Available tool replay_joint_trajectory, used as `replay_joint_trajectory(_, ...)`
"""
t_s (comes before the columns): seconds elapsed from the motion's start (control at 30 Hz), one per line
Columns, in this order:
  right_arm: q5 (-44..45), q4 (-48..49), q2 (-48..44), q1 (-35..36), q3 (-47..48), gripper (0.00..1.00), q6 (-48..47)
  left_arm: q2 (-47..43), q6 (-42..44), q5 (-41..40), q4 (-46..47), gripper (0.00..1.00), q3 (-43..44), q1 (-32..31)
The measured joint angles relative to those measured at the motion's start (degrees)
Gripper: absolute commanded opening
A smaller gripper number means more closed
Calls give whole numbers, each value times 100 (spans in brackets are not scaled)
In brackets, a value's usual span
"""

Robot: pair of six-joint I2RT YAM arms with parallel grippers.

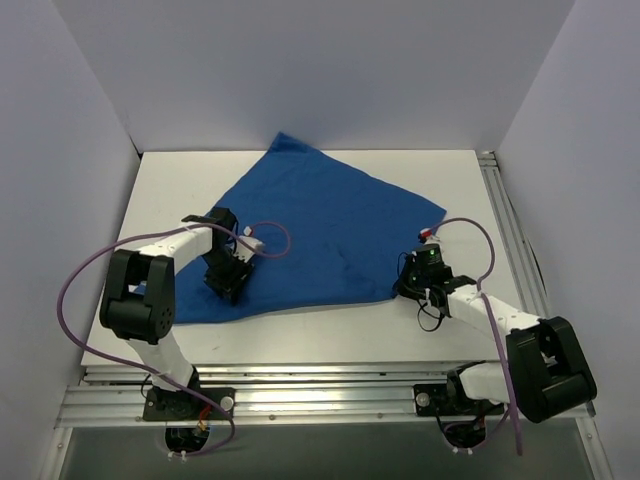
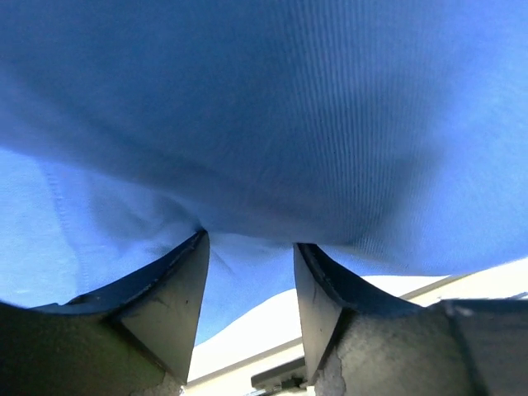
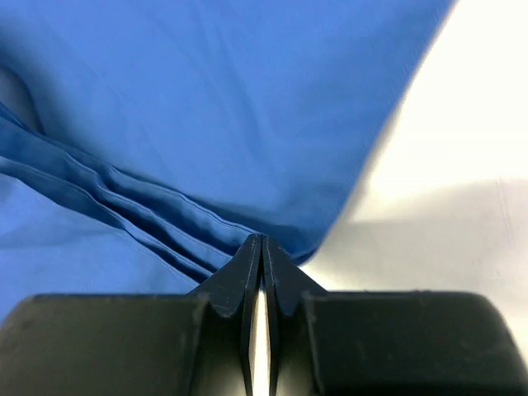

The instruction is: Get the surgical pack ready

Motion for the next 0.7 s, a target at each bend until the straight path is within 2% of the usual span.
replay_joint_trajectory(0.17, 332, -866, -210, 192, 496, 0, -42, -378, 129, 334, 26, 60, 136, 149)
replay_joint_trajectory(0.3, 822, -1246, -389, 839, 1375, 0, -70, -988, 188, 595, 11, 61, 396, 308)
replay_joint_trajectory(0.43, 780, -863, -225, 1314, 1790, 0, -61, -1224, 179, 566, 72, 60, 474, 417)
replay_joint_trajectory(0.7, -33, 96, 1082, 1414, 1749, 0, 0, -129, -22, 389, 306, 60, 476, 286)
